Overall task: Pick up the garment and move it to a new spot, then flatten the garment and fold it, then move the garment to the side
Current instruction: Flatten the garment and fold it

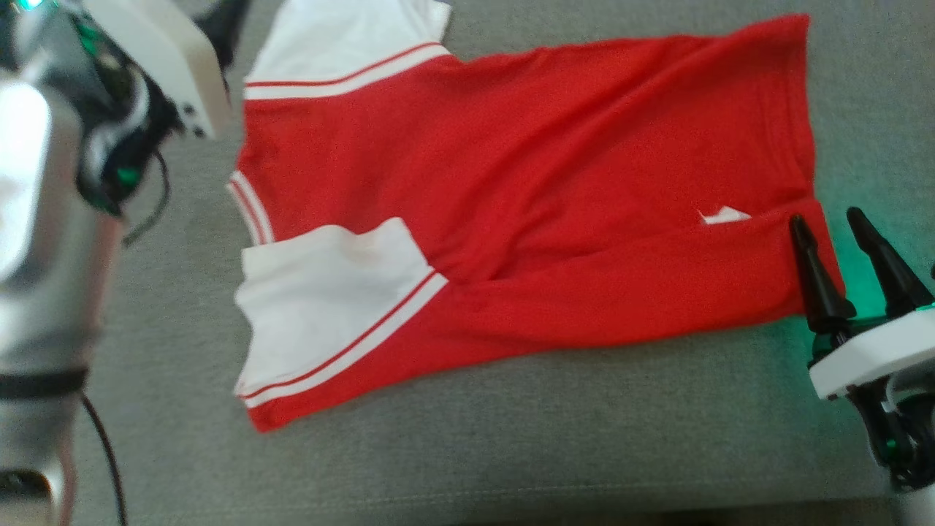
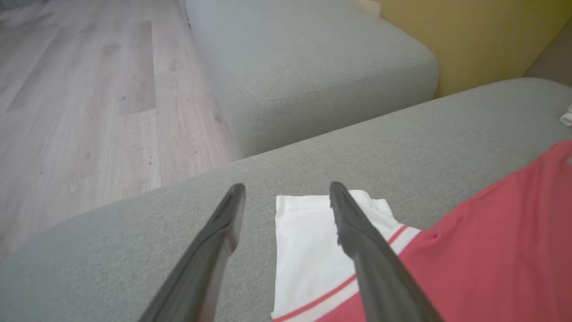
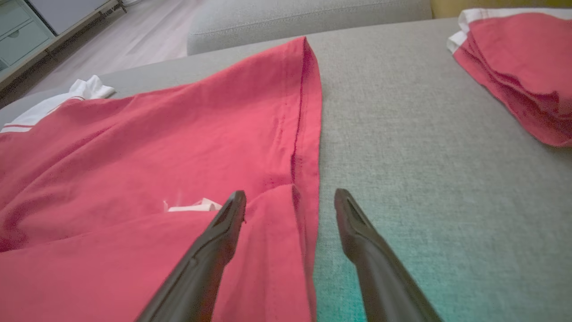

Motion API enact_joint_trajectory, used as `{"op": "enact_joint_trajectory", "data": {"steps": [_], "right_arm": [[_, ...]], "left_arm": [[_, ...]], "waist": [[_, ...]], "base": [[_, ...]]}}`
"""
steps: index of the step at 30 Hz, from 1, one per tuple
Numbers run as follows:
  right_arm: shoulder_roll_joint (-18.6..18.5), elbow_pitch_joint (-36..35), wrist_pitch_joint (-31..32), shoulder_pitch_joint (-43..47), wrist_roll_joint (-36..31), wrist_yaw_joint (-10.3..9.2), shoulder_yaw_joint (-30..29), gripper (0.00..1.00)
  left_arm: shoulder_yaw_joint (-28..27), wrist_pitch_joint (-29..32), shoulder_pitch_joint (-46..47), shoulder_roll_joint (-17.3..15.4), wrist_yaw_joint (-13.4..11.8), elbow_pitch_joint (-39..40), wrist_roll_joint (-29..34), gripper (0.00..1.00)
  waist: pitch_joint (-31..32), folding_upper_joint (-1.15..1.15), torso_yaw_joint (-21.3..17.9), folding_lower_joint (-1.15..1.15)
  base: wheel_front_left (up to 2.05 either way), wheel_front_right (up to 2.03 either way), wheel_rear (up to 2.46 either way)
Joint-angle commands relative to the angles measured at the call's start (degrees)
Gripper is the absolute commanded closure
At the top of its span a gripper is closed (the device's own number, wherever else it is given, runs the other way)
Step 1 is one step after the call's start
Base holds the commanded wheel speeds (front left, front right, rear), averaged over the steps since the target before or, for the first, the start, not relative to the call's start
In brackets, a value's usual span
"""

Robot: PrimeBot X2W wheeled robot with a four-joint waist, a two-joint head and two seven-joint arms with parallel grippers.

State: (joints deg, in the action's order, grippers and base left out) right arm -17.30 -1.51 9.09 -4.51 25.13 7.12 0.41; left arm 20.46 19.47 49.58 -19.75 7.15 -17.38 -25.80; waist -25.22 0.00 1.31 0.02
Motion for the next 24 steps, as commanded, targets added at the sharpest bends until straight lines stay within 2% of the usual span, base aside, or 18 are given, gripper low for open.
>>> {"op": "enact_joint_trajectory", "data": {"steps": [1, 10, 16, 24], "right_arm": [[-1.2, -2.0, -0.4, -0.1, -0.1, 0.36, 1.0, 0.00], [-0.5, -2.4, -2.0, -1.9, 0.5, 0.36, 2.2, 0.00], [-0.4, -2.5, -2.5, -2.5, 0.8, 0.36, 3.0, 0.00], [0.0, -1.8, -3.3, -2.6, 1.1, 0.36, 3.3, 0.00]], "left_arm": [[-1.0, 0.5, 3.2, -2.9, 0.3, 0.7, -1.0, 0.00], [7.6, 0.7, 15.2, -8.8, 0.3, -14.5, -7.4, 0.00], [11.5, -1.4, 19.1, -10.8, 0.3, -22.1, -7.5, 0.00], [16.0, -2.5, 21.7, -11.7, 0.3, -27.5, -9.3, 0.00]], "waist": [[-3.1, 0.00, -3.0, -0.02], [-7.6, 0.00, -7.3, -0.02], [-9.0, 0.00, -9.0, -0.02], [-9.9, 0.00, -10.3, -0.02]], "base": [[0.00, 0.00, 0.00], [0.00, 0.00, 0.00], [0.00, 0.00, 0.00], [0.00, 0.00, 0.00]]}}
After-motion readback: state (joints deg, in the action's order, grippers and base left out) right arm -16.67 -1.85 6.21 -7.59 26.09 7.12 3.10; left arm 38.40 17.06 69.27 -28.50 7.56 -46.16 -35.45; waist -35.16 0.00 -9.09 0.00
